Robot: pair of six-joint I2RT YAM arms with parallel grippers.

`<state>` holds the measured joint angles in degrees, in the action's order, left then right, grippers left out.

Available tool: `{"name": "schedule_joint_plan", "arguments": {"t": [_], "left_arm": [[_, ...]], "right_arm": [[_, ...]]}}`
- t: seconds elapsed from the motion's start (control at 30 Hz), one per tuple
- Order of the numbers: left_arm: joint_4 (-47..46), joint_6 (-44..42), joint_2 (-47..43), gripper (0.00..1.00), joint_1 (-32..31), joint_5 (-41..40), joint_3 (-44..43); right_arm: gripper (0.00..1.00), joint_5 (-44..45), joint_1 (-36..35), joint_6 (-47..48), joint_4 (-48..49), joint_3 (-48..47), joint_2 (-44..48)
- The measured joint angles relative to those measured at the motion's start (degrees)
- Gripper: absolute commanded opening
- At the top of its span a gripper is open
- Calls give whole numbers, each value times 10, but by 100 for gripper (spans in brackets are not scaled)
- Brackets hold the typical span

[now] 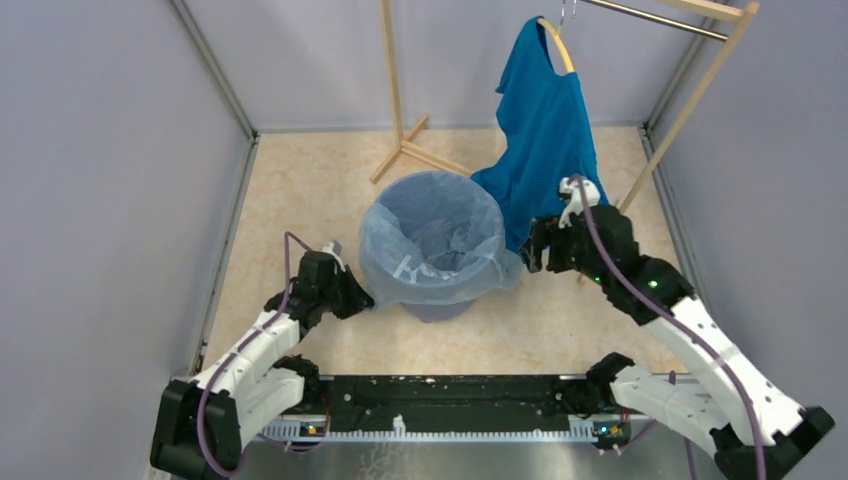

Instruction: Put the trash bags into the trash bin

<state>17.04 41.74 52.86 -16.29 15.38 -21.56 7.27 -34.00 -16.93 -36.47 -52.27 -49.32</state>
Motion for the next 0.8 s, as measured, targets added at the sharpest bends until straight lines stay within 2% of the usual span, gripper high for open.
{"name": "schedule_joint_plan", "arguments": {"t": [0.17, 0.33, 0.43, 0.5, 0.67, 0.8], "left_arm": [[2, 0, 7, 4, 0, 2, -3], [2, -1, 7, 4, 0, 2, -11], [2, -1, 7, 4, 0, 2, -11], [2, -1, 6, 4, 0, 2, -11], [6, -1, 2, 4, 0, 2, -11], [10, -1, 1, 4, 0, 2, -11]], "right_arm": [[73, -27, 0, 12, -64, -99, 46], [71, -110, -5, 26, -63, -222, 11], [68, -141, -40, 24, -21, -261, -44], [65, -138, -88, 23, 5, -274, -94], [49, -86, -205, 34, 26, -323, -271], [35, -27, -236, 47, 21, -327, -372]]}}
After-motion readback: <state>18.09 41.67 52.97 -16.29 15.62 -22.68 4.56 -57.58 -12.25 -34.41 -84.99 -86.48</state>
